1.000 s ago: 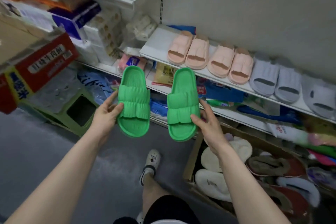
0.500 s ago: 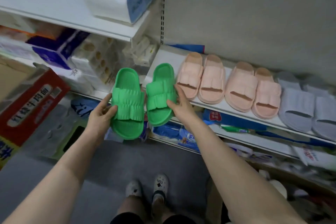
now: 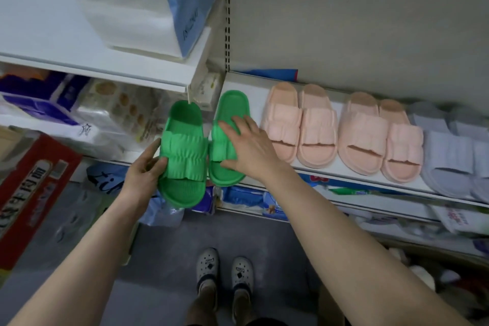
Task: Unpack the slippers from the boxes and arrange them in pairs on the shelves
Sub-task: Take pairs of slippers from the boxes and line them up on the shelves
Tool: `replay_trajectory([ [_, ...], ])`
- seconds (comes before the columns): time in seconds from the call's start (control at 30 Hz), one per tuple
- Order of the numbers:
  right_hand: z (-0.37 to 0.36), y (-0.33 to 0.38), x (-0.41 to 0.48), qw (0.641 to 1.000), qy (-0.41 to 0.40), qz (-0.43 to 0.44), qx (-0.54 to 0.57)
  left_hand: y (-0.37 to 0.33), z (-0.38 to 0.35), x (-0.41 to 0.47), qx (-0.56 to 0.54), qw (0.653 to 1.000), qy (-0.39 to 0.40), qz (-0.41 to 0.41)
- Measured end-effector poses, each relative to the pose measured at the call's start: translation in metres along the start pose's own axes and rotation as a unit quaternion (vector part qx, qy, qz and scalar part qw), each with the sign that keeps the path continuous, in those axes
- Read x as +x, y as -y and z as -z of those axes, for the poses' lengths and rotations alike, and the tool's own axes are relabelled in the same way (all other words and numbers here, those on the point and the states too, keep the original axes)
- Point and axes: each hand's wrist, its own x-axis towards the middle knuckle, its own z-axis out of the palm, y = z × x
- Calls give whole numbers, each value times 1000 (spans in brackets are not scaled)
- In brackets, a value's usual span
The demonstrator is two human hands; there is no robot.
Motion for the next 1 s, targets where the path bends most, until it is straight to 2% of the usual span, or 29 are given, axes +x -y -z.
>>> replay_trajectory([
  [0.07, 1, -4, 10, 1000, 19, 0, -10, -5, 3, 9, 0, 1000, 5, -4],
  [0.23, 14, -33, 20, 999, 8, -41, -20, -14, -1, 36, 17, 999, 39, -19],
  [0.33, 22, -50, 19, 996, 18, -71, -47, -19, -19, 50, 18, 998, 59, -25],
  [0.5, 28, -74, 9, 996, 18, -87, -30, -28, -55, 72, 12, 997, 77, -9],
  [0.57, 24, -76, 5, 996, 13, -84, -17, -32, -73, 80, 40, 996, 76, -15],
  [0.63, 20, -76, 2, 996, 1, -83, -16, -38, -90, 84, 122, 990, 53, -51],
  [0.73, 17, -75, 1, 996, -10, -86, -8, -40, -105, 82, 215, 967, 80, -115],
  [0.8, 17, -75, 1, 996, -9, -90, -3, -36, -106, 76, 319, 921, 127, -183],
  [0.87, 16, -75, 2, 996, -10, -90, -5, -31, -108, 75, 396, 873, 136, -250],
  [1.0, 14, -74, 4, 996, -13, -92, -11, -29, -115, 80, 433, 849, 115, -281],
])
